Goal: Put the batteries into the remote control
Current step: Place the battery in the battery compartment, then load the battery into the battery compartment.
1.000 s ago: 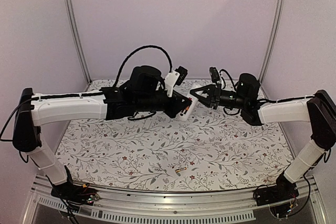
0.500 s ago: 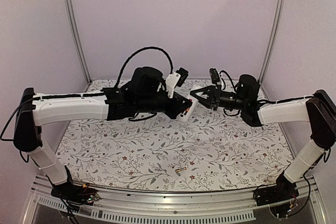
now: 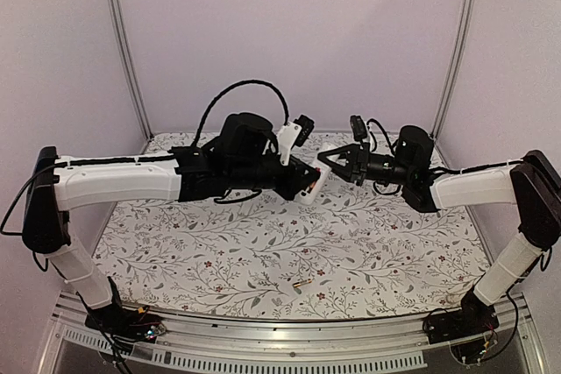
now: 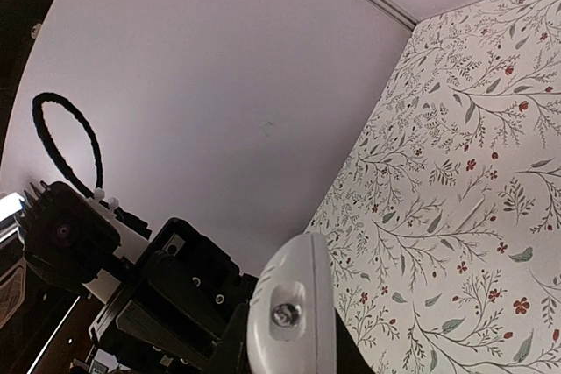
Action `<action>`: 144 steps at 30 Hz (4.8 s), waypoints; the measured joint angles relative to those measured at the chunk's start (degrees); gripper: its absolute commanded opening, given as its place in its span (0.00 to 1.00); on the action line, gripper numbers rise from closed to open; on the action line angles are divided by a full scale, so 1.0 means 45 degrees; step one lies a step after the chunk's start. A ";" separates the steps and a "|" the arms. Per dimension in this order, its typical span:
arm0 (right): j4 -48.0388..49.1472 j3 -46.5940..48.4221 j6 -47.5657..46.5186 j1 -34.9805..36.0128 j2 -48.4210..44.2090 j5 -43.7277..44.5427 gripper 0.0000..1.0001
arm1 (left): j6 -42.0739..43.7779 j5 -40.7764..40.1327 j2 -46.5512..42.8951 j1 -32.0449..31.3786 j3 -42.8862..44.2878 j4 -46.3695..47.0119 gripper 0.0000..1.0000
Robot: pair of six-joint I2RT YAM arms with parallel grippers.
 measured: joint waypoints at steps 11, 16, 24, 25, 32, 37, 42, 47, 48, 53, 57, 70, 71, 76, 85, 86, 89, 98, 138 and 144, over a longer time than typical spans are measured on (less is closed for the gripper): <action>0.0000 -0.0097 -0.0049 0.0000 0.0000 0.0092 0.00 | -0.0073 0.0015 0.0000 -0.0044 0.0005 -0.0427 0.15; 0.0068 -0.0097 -0.0024 0.0005 0.0000 0.0102 0.00 | -0.0092 -0.0019 0.0005 -0.0053 0.0019 -0.0593 0.19; 0.0151 -0.0097 -0.0019 0.0000 0.0000 0.0189 0.00 | -0.0058 0.0010 0.0005 -0.0117 0.0058 -0.0792 0.26; 0.0165 -0.0097 -0.0019 0.0000 0.0000 0.0204 0.00 | -0.0053 0.0019 0.0005 -0.0121 0.0078 -0.0801 0.28; 0.0233 -0.0097 0.0010 0.0000 0.0000 0.0291 0.00 | 0.0044 -0.0131 0.0005 -0.0204 0.0223 -0.0981 0.39; 0.0355 -0.0097 0.0019 0.0000 0.0000 0.0379 0.00 | 0.0146 -0.0238 0.0000 -0.0253 0.0398 -0.1190 0.45; 0.0481 -0.0097 0.0024 0.0000 0.0000 0.0495 0.00 | 0.0306 -0.0476 -0.0010 -0.0316 0.0529 -0.1331 0.48; 0.0568 -0.0097 0.0029 -0.0005 0.0000 0.0539 0.00 | 0.0529 -0.0850 -0.0277 -0.0330 0.0593 -0.1642 0.51; 0.0578 -0.0097 0.0044 -0.0005 0.0000 0.0505 0.00 | 0.0593 -0.0962 -0.0340 -0.0325 0.0622 -0.1715 0.52; 0.0748 -0.0097 0.0083 0.0000 0.0000 0.0253 0.00 | 0.0665 -0.1472 -0.0593 -0.0291 0.0641 -0.2147 0.74; 0.0811 -0.0097 0.0083 -0.0015 0.0000 0.0238 0.00 | 0.0369 -0.1821 -0.1224 -0.0277 0.0296 -0.2098 0.99; 0.1846 -0.0068 0.0325 -0.0097 -0.0170 0.0690 0.00 | -0.3521 -0.1685 -0.3259 -0.0078 -0.3206 0.1472 1.00; 0.1962 -0.0039 0.0384 -0.0097 -0.0170 0.0719 0.00 | -0.3871 -0.1681 -0.3254 -0.0053 -0.3259 0.1632 0.99; 0.2589 0.0121 0.0709 -0.0097 -0.0170 0.0971 0.00 | -0.5484 -0.1273 -0.3215 -0.0015 -0.3517 0.3385 0.99; 0.3045 0.0121 0.0976 -0.0058 -0.0117 0.1229 0.00 | -0.7179 -0.0850 -0.2127 -0.0015 -0.3517 0.4352 0.94; 0.3070 0.0121 0.0981 -0.0053 -0.0092 0.1234 0.00 | -0.7310 -0.0792 -0.2040 -0.0015 -0.3497 0.4376 0.94; 0.3147 0.0121 0.1005 -0.0010 -0.0005 0.1239 0.00 | -0.7655 -0.0670 -0.1851 -0.0010 -0.3385 0.4532 0.92; 0.3322 0.0121 0.1001 0.0175 0.0214 0.1239 0.00 | -0.8500 -0.0311 -0.1409 -0.0005 -0.3215 0.5333 0.85; 0.2249 0.0107 -0.1433 0.0821 -0.0520 0.1909 0.00 | -1.0268 -0.0816 -0.1025 0.0160 -0.3225 0.6203 0.72; 0.2229 0.0097 -0.1564 0.0840 -0.0559 0.1909 0.00 | -1.0384 -0.0811 -0.1015 0.0194 -0.3235 0.6203 0.65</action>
